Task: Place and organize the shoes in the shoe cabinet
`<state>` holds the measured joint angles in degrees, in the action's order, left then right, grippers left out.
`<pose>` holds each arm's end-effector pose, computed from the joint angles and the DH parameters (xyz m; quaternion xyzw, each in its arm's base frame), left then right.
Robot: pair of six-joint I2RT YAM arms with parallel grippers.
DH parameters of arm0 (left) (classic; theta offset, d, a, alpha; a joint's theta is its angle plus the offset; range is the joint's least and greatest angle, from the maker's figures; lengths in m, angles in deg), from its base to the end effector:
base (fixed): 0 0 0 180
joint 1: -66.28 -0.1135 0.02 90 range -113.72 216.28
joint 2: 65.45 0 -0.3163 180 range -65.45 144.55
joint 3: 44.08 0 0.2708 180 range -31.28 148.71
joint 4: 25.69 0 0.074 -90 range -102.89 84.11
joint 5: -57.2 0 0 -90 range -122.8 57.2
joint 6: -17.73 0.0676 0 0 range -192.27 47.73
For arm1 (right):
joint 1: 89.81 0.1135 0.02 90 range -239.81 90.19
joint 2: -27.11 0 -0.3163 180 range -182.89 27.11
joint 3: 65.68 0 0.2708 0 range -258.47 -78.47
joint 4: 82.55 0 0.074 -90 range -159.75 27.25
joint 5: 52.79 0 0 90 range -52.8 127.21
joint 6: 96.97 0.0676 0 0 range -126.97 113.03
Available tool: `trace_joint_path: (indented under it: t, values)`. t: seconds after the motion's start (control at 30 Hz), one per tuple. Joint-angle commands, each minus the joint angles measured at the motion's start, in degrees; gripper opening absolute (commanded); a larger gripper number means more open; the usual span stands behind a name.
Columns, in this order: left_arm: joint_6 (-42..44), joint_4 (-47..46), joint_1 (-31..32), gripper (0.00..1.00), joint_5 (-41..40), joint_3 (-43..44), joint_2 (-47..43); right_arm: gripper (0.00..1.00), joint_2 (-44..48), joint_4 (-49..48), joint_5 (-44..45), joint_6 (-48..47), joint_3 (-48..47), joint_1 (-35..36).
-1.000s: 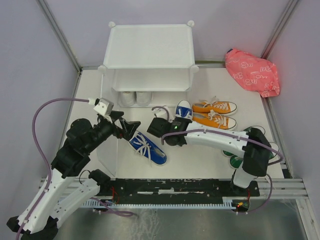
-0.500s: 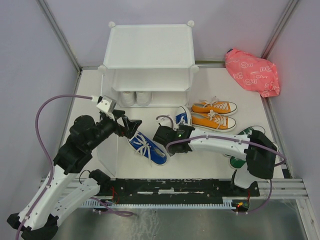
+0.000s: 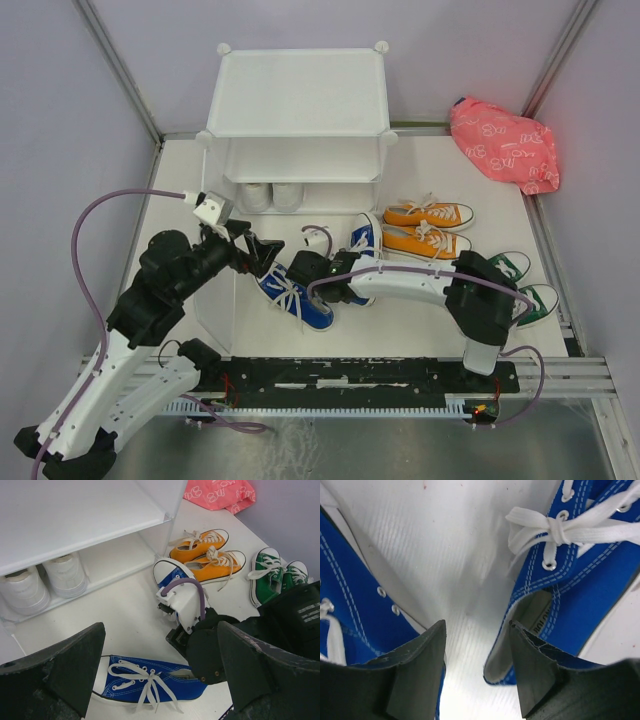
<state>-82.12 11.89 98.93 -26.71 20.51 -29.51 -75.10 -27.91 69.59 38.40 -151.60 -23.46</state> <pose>0.1149 -0.0821 0.4071 0.1839 0.7371 -0.2728 0.5902 0.1895 0.3424 0.2228 -0.1270 0.9397 -0.0227 0.3169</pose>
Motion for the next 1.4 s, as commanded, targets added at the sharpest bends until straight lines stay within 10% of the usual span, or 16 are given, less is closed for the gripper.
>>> trace_joint_path:
  t: [0.0,0.4,0.67,1.37]
  values:
    - [-1.3,-1.2,-0.1,0.99,0.2,1.4,-0.9,0.6,-3.6,-3.2,5.1,2.7,-3.6,-0.5]
    - [-0.8,-0.8,-0.1,0.99,-0.1,0.6,-1.3,0.58,-10.9,4.2,18.8,8.9,-5.1,-4.5]
    - [-0.6,-0.7,-0.1,0.99,-0.3,0.6,-1.4,0.02,-9.0,-2.5,16.0,3.8,-1.0,-6.3]
    - [-0.3,-0.3,-0.1,0.99,-1.1,0.7,-0.2,0.02,-2.7,-28.5,-4.7,-30.9,3.2,-0.3]
